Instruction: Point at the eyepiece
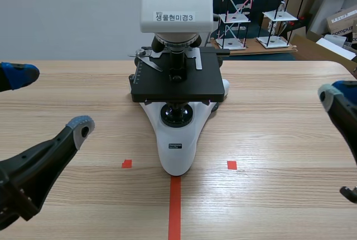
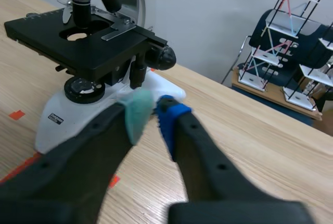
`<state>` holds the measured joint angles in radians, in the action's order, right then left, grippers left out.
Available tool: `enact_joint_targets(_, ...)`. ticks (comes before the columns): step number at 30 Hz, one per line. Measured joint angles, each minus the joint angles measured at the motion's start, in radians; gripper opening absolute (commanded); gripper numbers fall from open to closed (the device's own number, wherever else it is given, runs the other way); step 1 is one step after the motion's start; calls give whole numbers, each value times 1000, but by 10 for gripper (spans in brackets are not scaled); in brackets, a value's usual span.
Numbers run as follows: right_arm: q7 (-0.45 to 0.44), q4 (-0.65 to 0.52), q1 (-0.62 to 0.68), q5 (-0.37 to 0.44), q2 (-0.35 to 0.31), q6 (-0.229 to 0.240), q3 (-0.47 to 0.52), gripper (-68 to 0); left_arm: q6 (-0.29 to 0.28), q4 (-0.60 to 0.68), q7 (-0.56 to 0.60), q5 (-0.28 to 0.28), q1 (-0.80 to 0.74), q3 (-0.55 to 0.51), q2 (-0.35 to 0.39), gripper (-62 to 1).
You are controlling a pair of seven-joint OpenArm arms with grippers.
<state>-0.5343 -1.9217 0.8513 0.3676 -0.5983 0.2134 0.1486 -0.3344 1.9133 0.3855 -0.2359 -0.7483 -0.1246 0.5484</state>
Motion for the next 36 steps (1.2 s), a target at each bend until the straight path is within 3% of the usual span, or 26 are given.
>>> enact_joint_targets(8, 45, -101, -6, 50, 31, 2, 91, -675, 0, 0, 0, 0, 0, 0, 0, 6)
enact_joint_targets(11, 104, -169, -5, 72, 31, 3, 114, -675, 0, 0, 0, 0, 0, 0, 0, 6)
enact_joint_targets(13, 201, -233, -5, 88, 31, 3, 150, -675, 0, 0, 0, 0, 0, 0, 0, 6)
enact_joint_targets(17, 261, -380, -6, 164, 30, 6, 249, -675, 0, 0, 0, 0, 0, 0, 0, 6)
enact_joint_targets(18, 256, -397, -9, 195, 26, 25, 264, -675, 0, 0, 0, 0, 0, 0, 0, 6)
enact_joint_targets(19, 259, -400, -13, 216, 19, 41, 271, -675, 0, 0, 0, 0, 0, 0, 0, 6)
enact_joint_targets(22, 351, -377, -32, 222, -13, 33, 281, -675, 0, 0, 0, 0, 0, 0, 0, 6)
enact_joint_targets(31, 381, -335, -167, 282, -149, 26, 284, -675, 0, 0, 0, 0, 0, 0, 0, 6)
enact_joint_targets(36, 383, -243, -251, 293, -203, 27, 284, -675, 0, 0, 0, 0, 0, 0, 0, 6)
